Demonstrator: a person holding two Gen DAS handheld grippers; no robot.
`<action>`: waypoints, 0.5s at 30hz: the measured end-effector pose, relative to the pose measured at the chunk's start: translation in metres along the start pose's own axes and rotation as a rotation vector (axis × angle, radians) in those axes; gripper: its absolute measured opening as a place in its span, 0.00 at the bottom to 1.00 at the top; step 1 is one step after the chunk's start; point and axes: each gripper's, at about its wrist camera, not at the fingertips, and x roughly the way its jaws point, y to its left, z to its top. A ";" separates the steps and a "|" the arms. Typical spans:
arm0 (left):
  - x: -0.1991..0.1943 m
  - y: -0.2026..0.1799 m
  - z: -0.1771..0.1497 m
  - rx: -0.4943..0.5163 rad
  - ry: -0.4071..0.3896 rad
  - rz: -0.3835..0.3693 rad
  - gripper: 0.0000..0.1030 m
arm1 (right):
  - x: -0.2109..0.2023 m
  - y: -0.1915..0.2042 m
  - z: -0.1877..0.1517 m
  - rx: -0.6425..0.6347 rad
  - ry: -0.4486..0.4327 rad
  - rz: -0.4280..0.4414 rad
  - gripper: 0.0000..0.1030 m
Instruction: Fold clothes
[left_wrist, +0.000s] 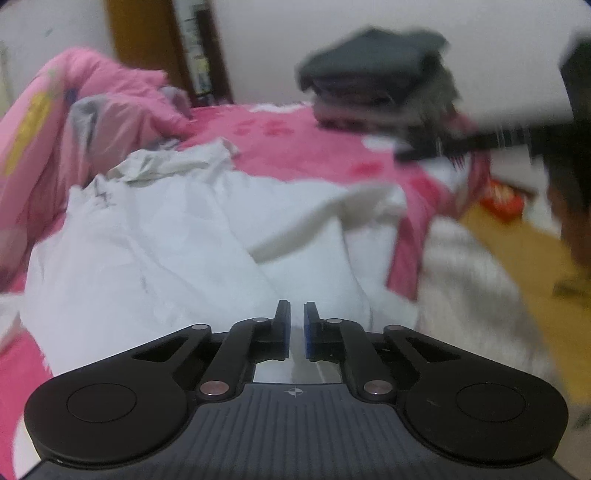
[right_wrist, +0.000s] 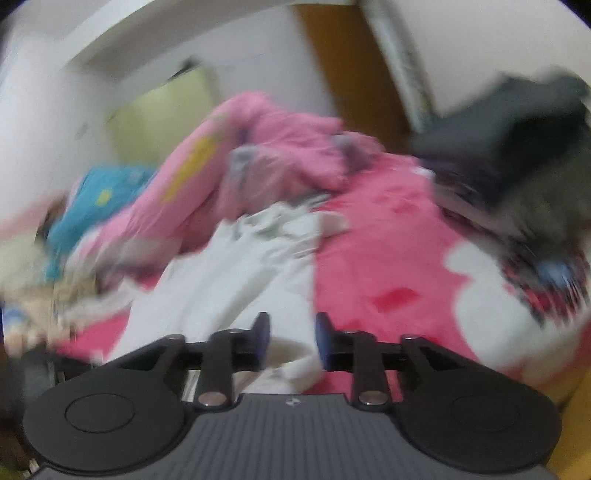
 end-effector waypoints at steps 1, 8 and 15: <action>-0.001 0.005 0.002 -0.034 -0.003 -0.005 0.05 | 0.004 0.009 -0.002 -0.068 0.013 -0.012 0.30; 0.004 0.014 -0.002 -0.115 0.021 -0.070 0.06 | 0.036 0.074 -0.016 -0.548 0.105 -0.098 0.30; 0.011 0.013 -0.010 -0.130 0.050 -0.137 0.30 | 0.069 0.095 -0.022 -0.756 0.167 -0.123 0.29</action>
